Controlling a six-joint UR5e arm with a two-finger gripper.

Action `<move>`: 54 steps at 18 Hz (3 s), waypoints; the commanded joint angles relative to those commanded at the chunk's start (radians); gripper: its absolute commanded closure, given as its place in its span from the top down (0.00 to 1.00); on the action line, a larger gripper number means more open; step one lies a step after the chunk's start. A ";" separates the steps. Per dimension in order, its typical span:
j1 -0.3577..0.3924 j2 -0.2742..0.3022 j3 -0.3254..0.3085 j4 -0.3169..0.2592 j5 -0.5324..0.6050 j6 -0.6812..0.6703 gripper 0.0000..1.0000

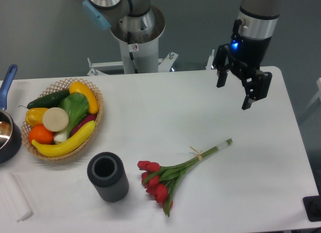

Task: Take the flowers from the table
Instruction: 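Move the open gripper toward the red tulip bouquet stems, then lower the open gripper onto the tulip stems near the twine tie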

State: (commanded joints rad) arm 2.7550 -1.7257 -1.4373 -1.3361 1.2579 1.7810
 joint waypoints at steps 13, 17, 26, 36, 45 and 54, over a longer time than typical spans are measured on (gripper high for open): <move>-0.043 -0.005 -0.014 0.034 -0.037 -0.270 1.00; -0.066 -0.012 -0.015 0.035 -0.029 -0.394 1.00; -0.118 -0.005 -0.161 0.216 -0.032 -0.647 1.00; -0.175 -0.031 -0.229 0.337 -0.028 -0.680 1.00; -0.221 -0.143 -0.195 0.341 -0.025 -0.626 1.00; -0.244 -0.253 -0.189 0.342 0.128 -0.476 1.00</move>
State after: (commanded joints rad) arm 2.5113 -1.9787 -1.6261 -0.9941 1.3862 1.3054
